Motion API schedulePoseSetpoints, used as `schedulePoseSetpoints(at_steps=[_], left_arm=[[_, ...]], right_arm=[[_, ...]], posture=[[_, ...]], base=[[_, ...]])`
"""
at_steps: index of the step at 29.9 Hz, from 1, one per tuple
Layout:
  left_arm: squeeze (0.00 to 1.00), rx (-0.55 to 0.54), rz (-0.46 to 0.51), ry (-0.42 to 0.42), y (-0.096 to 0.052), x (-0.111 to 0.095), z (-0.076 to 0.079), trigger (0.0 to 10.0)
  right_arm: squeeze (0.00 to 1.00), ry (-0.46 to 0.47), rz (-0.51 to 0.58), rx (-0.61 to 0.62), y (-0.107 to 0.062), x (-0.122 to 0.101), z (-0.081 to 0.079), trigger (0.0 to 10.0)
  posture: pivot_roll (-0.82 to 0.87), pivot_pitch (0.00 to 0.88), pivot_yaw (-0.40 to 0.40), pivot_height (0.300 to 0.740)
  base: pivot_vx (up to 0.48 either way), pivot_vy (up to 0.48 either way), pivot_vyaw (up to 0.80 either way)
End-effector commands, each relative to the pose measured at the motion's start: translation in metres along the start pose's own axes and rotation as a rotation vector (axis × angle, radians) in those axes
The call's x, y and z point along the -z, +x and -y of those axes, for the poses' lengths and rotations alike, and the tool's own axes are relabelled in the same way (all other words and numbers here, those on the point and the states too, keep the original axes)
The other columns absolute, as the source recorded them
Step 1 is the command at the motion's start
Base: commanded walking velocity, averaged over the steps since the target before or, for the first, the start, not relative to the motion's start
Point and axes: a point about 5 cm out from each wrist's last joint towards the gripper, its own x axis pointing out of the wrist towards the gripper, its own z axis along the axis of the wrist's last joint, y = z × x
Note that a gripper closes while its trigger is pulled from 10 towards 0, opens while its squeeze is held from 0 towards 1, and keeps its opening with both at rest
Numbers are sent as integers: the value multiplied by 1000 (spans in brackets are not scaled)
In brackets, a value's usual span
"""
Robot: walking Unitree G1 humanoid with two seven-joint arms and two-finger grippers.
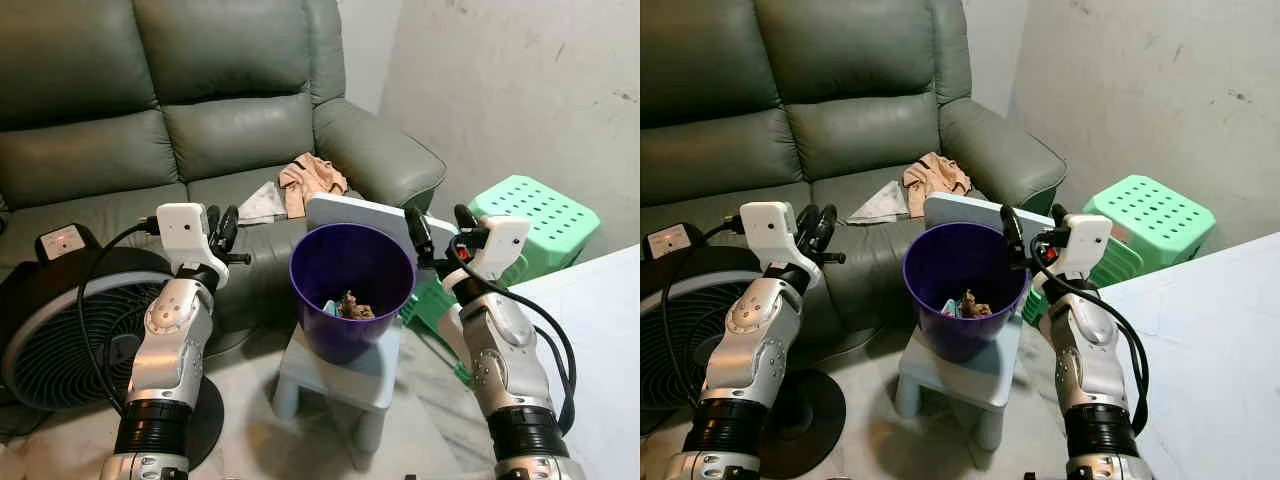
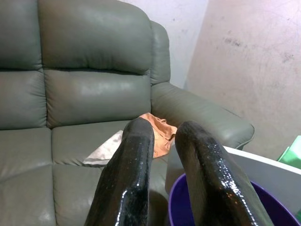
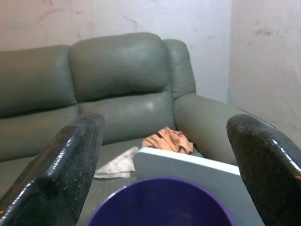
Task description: Picking trash to rubbish bin
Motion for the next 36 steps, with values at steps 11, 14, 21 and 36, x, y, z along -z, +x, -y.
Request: schedulePoseSetpoints(at_steps=[11, 14, 21, 36], left_arm=[[0, 12, -29, 16, 4, 5, 1, 10000], [0, 15, -32, 18, 5, 6, 2, 10000], [0, 35, -39, 29, 11, 6, 6, 10000], [0, 26, -43, 18, 18, 6, 5, 10000]], right_arm=[[0, -55, -47, 66, -9, 4, 3, 10000], [0, -63, -51, 74, -10, 4, 5, 10000], [0, -77, -48, 114, -15, 2, 12, 10000], [0, -92, -55, 144, -16, 0, 13, 10000]], posture=[[106, 7, -20, 715], [97, 7, -15, 715], [68, 1, 4, 715], [56, 12, 6, 715]], base=[[0, 0, 0], [0, 0, 0], [0, 0, -704], [0, 0, -722]])
